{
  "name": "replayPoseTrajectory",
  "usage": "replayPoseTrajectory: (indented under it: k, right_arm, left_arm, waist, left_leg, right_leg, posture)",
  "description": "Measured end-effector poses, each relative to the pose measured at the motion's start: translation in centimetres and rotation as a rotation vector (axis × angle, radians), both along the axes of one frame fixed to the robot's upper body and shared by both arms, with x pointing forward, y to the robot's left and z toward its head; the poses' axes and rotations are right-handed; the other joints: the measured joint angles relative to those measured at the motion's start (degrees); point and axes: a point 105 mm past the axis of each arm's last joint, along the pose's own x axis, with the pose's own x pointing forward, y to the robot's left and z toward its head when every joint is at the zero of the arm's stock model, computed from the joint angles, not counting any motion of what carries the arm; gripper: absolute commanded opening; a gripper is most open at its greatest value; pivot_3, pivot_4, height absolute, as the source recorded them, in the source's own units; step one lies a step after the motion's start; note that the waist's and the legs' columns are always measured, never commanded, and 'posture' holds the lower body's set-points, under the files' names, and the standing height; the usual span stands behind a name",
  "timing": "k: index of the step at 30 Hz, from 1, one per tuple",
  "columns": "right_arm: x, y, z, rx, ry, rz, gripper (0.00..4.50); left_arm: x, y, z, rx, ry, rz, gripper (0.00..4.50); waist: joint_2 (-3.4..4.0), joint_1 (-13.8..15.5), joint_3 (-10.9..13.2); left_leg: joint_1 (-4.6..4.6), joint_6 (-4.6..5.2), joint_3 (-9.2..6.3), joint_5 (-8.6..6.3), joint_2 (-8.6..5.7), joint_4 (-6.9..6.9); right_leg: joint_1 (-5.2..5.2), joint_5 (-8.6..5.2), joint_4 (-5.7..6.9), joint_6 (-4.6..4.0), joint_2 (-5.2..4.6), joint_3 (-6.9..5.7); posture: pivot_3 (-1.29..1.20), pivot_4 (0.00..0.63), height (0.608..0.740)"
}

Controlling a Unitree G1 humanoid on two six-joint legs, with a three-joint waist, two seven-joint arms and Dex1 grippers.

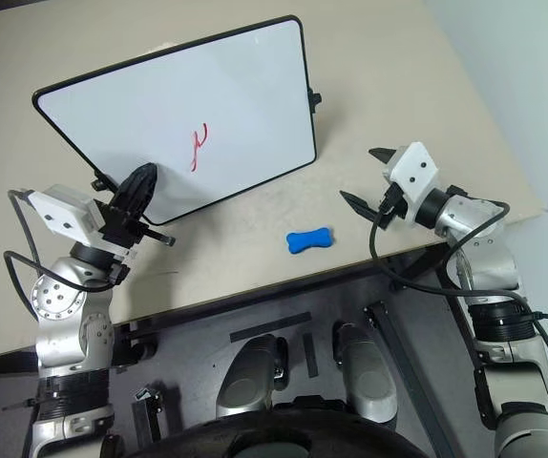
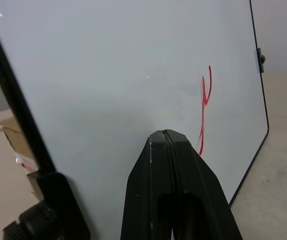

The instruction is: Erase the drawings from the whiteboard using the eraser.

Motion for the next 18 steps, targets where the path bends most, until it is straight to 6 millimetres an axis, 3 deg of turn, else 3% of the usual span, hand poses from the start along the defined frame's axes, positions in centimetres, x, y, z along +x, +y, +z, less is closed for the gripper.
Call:
replayPoseTrajectory:
  k: [18]
  right_arm:
    - [-0.92, 0.17, -0.27, -0.014, 0.023, 0.031, 4.49]
  left_arm:
    - [-0.09, -0.76, -0.29, -0.05, -0.002, 0.01, 0.0]
  waist:
    - [0.0, 0.04, 0.0]
  left_leg:
    - [-0.02, 0.0, 0.0, 0.0, -0.01, 0.0]
  right_leg:
    - [0.01, -0.05, -0.02, 0.08, 0.0, 0.01]
  posture:
    - [0.0, 0.15, 0.74]
